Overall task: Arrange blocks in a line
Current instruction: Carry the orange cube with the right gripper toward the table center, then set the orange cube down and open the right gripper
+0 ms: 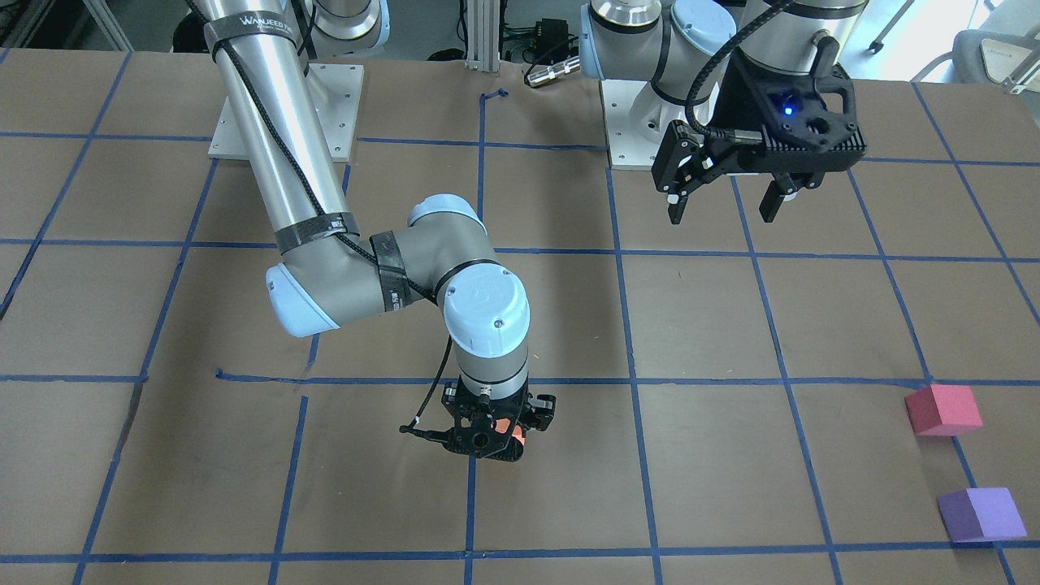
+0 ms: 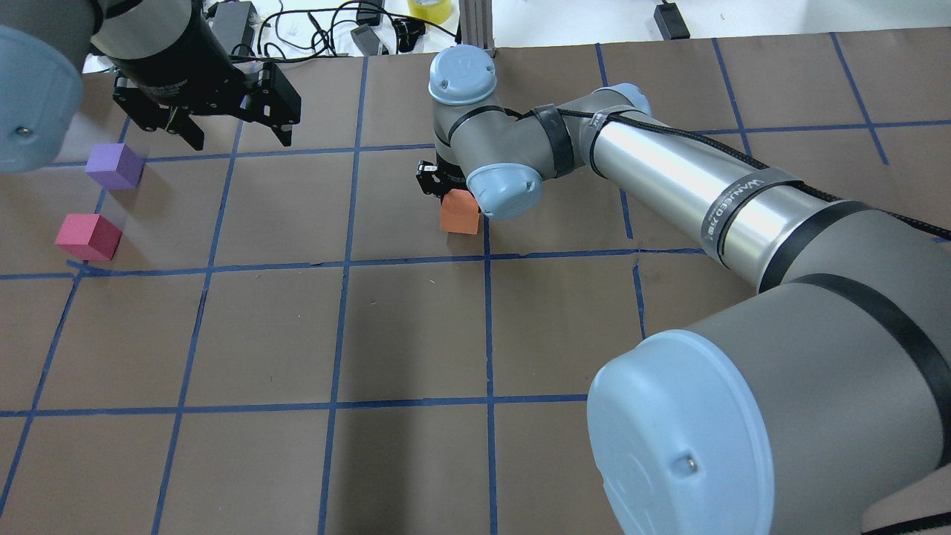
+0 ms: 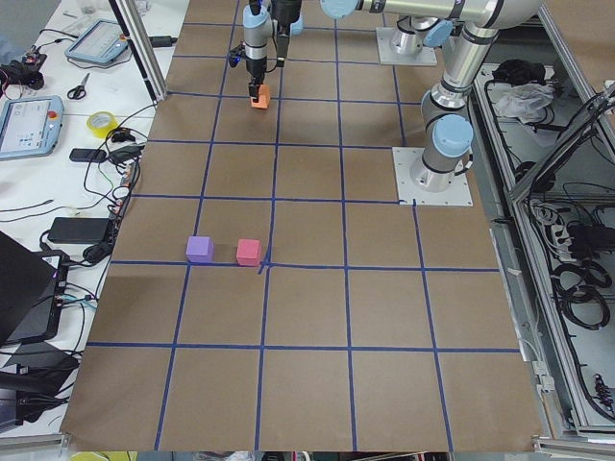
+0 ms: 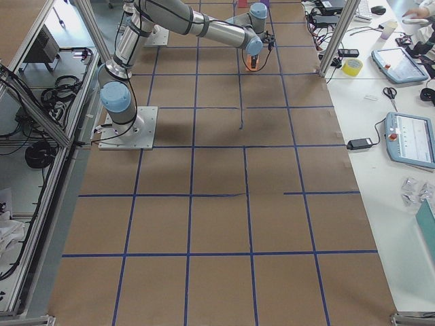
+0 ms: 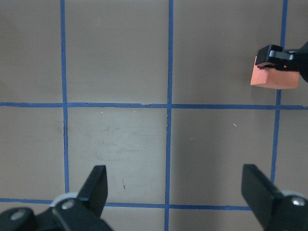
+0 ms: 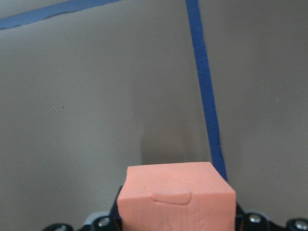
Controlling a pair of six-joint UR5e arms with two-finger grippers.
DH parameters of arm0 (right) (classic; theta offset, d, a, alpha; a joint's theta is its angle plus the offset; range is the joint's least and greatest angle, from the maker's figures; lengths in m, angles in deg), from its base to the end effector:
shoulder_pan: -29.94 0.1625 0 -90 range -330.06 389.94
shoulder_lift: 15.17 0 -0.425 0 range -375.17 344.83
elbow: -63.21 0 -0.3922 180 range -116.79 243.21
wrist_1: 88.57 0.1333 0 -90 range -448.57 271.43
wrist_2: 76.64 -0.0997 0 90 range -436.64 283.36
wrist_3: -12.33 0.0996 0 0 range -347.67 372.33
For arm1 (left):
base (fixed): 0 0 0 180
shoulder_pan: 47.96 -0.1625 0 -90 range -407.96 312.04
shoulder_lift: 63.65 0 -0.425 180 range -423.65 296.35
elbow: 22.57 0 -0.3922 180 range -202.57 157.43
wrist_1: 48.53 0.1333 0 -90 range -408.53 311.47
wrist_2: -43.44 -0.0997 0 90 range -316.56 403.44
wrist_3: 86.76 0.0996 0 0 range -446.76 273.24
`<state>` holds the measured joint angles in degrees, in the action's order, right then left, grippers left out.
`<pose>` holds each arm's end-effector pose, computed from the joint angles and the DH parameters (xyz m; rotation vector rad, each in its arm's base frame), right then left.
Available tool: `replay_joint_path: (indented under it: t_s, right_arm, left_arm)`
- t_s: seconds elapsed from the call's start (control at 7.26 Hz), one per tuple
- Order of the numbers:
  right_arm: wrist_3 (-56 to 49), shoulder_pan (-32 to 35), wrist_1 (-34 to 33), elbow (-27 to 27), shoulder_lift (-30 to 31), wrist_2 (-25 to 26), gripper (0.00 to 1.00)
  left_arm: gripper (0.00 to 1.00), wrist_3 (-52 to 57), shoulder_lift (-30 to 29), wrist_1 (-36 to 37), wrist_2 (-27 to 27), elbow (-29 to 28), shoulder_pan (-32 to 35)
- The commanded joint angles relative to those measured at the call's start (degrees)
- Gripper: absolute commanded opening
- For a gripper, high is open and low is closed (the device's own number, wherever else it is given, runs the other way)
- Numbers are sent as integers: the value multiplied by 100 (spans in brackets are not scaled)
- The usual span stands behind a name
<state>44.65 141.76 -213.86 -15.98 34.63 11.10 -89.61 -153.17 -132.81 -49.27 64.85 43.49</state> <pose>0.3970 -0.6225 0.2059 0.2767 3.0450 -0.1129 -0.1412 -0.4984 0.5253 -0.0434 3.0906 -0.2399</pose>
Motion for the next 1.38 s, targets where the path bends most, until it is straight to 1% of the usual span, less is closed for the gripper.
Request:
replay_joint_path:
  t_s: [0.0, 0.28, 0.41, 0.55, 0.69, 0.83, 0.96, 1.1, 1.24]
  right_arm:
    - [-6, 7, -152, 0, -23, 42, 100]
    - [12, 7, -74, 9, 151, -1, 100]
    - [-32, -1, 65, 9, 388, 42, 100]
    - [-189, -141, 641, -26, 808, 42, 100]
    - [-565, -281, 1056, -104, 1247, 60, 100]
    - [-969, -500, 1417, -157, 1678, 51, 100]
    - [-1260, -790, 1925, -166, 2082, 51, 100]
    - [-1767, -1106, 2931, -167, 2478, 60, 100]
    - [-2486, -1492, 3637, -167, 2795, 86, 100]
  left_arm:
    - [100, 21, -39, 0, -10, -7, 13]
    - [100, 21, 57, -9, -1, 12, -13]
    - [100, -49, -4, -52, 69, 29, 4]
    - [100, -58, -48, -53, 87, 29, 13]
    - [100, -93, -66, -53, 165, 20, 22]
    - [100, -128, -101, -44, 479, 20, -4]
    - [100, -85, -171, 0, 439, 12, -13]
    - [100, -94, -311, 9, 395, -15, -13]
    - [100, -128, -590, 70, -14, -102, -13]
